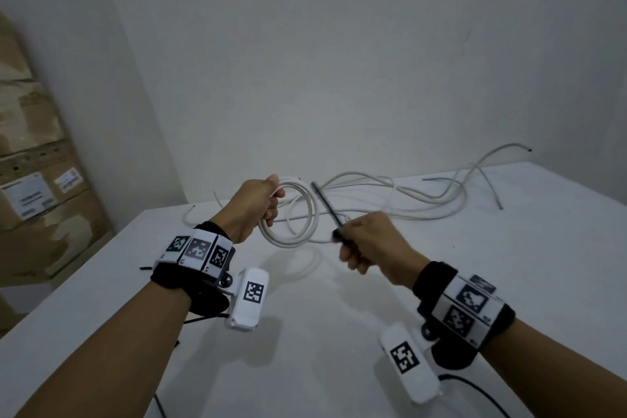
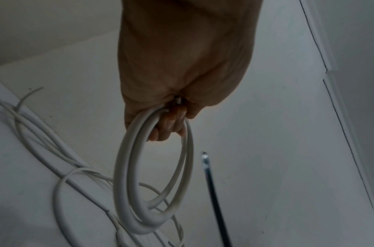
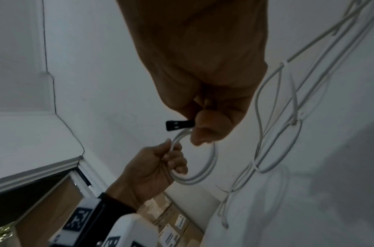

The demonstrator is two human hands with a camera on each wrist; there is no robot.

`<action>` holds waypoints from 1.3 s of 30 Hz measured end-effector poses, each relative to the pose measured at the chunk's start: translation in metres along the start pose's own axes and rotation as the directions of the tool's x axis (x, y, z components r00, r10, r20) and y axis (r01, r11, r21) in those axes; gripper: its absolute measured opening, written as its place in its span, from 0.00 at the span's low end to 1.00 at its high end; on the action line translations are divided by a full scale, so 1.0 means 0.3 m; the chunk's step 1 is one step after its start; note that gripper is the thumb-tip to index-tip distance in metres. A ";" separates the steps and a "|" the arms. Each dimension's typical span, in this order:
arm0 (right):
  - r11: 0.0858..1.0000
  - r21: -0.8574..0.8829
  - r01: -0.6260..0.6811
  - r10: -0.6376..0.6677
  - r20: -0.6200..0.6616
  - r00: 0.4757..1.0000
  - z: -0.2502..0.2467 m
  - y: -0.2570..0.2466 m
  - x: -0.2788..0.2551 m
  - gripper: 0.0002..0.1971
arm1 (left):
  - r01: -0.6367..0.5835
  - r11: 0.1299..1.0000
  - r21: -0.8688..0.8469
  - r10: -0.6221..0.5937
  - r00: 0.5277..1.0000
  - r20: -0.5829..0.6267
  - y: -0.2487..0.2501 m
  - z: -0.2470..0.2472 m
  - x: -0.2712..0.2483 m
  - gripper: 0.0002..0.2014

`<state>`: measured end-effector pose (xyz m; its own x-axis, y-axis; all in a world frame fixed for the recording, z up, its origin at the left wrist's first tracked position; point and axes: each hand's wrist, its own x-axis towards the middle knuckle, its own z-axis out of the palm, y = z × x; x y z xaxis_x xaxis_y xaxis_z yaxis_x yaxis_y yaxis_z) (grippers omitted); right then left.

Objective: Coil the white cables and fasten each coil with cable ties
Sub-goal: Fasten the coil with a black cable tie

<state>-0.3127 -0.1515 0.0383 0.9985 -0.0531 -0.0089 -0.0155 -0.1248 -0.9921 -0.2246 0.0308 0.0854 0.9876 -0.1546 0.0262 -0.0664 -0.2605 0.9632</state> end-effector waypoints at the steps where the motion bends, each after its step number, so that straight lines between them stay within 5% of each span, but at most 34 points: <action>1: 0.998 -0.046 -0.049 0.051 0.064 0.997 0.015 0.004 -0.002 0.11 | -0.006 1.000 0.004 0.006 1.000 0.014 0.002 0.023 0.002 0.19; 5: 0.977 -0.042 -0.209 0.213 0.169 0.962 0.045 0.004 0.023 0.10 | -0.034 0.999 0.030 0.032 0.998 0.050 0.006 0.096 -0.002 0.19; 10: 0.957 0.187 -0.222 0.191 0.170 0.967 0.054 -0.046 0.081 0.14 | -0.148 0.986 0.083 0.138 0.984 0.115 -0.001 0.126 0.005 0.18; 20: 0.971 0.225 -0.086 0.069 0.083 0.994 0.051 -0.082 0.105 0.12 | -0.066 0.997 -0.042 0.073 0.974 0.217 0.009 0.117 0.008 0.13; 27: 0.920 0.341 0.192 -0.124 -0.212 0.969 0.133 -0.040 0.033 0.04 | -0.149 0.987 -0.061 0.155 0.981 0.118 0.006 0.191 0.006 0.09; 34: 0.900 -0.014 0.436 -0.433 -0.162 0.887 0.100 -0.015 0.021 0.09 | -0.176 0.982 -0.068 0.185 0.972 0.148 0.001 0.171 0.012 0.08; 39: 0.907 0.127 0.402 -0.373 -0.201 0.906 0.034 -0.086 0.044 0.12 | -0.276 0.961 -0.014 0.276 0.954 0.118 -0.017 0.169 -0.010 0.07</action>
<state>-0.2986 -0.1390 0.0626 0.8998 -0.2007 0.3874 0.3938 -0.0088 -0.9192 -0.2345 -0.0159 0.0668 0.9070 -0.3318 0.2592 -0.3347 -0.1947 0.9220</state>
